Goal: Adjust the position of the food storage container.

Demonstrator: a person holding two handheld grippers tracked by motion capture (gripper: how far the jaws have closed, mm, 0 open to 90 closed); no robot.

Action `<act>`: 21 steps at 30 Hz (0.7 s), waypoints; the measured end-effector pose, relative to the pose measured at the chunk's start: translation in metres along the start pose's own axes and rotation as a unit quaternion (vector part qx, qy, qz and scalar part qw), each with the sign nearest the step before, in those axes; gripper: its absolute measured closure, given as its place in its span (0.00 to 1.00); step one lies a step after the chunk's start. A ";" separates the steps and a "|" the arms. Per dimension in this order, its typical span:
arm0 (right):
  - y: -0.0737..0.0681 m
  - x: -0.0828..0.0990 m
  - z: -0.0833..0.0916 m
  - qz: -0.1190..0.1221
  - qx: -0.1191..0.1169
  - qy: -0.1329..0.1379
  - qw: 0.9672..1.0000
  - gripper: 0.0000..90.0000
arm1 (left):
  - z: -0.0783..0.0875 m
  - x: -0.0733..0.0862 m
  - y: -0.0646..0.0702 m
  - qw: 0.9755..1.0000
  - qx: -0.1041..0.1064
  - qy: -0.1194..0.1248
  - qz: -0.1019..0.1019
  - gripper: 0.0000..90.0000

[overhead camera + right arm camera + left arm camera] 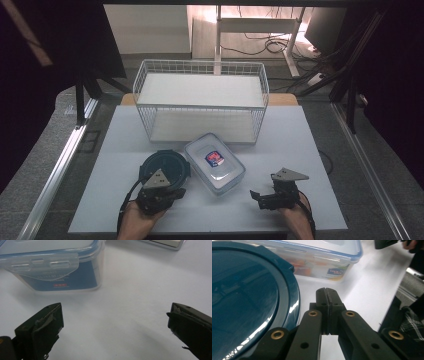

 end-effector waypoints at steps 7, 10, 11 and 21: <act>-0.001 0.001 -0.002 -0.001 -0.002 -0.008 1.000 0.00 | -0.017 -0.010 -0.001 0.999 -0.033 -0.012 0.000 1.00; -0.001 0.002 -0.002 0.000 -0.003 -0.013 1.000 0.00 | -0.020 -0.009 -0.006 0.999 -0.030 -0.015 0.014 1.00; -0.001 0.002 -0.002 0.000 -0.003 -0.013 1.000 0.00 | -0.020 -0.009 -0.008 0.999 -0.024 -0.013 0.019 1.00; 0.000 0.003 -0.002 -0.001 -0.001 -0.015 1.000 0.00 | -0.009 -0.004 -0.028 0.999 -0.039 -0.009 0.031 1.00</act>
Point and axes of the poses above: each handheld gripper's, and its own axes: z roughly backward along the jaws, x roughly out of its underside, y roughly to its right, the point moved 4 cm from there along -z, roughly forward along the jaws, and after that the axes turned 2 degrees about x, right-handed, at the moved point
